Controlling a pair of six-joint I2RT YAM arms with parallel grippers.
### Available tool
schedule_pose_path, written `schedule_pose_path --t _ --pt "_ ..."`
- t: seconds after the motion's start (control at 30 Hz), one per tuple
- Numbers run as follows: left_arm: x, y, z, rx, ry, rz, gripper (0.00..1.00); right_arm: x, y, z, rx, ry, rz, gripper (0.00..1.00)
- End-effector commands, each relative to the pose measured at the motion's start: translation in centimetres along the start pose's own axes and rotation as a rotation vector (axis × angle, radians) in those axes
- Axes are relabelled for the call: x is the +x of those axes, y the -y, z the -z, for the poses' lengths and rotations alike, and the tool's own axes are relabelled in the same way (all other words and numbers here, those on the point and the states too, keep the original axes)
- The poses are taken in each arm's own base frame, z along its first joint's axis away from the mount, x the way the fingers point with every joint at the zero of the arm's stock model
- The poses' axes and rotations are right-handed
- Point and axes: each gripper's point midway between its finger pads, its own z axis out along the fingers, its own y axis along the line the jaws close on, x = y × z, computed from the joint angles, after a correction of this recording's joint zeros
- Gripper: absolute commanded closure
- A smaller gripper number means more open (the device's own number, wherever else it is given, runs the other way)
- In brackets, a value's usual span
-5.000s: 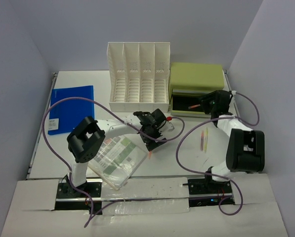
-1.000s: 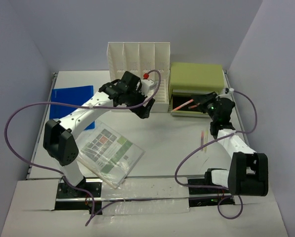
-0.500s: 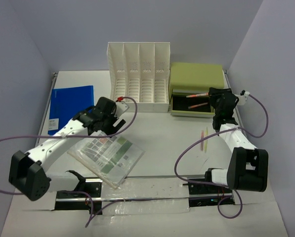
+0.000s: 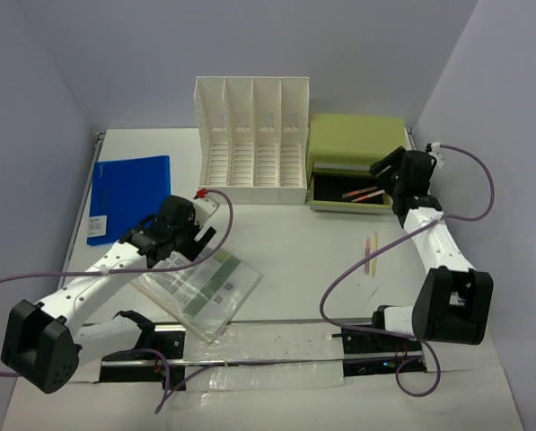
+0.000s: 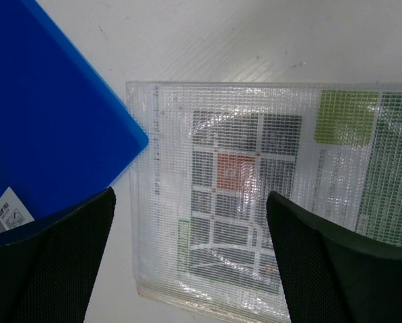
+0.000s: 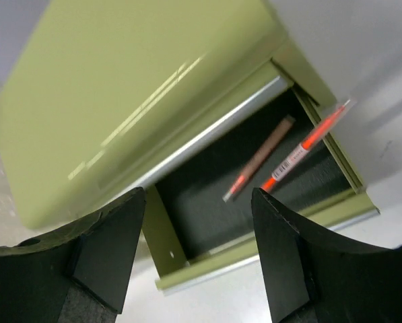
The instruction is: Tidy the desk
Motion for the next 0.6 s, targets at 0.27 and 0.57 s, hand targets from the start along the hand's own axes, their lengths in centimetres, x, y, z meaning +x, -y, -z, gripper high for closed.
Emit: schedule_pose_path --t 0.27,0.57 --pt "-3.3 -0.7 1.0 -0.007 0.149 0.046 0.01 -0.1 2.1 3.6 0.066 -0.08 0.197 0.29" --pt "-3.0 -0.4 0.8 0.001 0.141 0.04 0.01 -5.9 4.4 -3.1 0.233 -0.002 0.139 0.37"
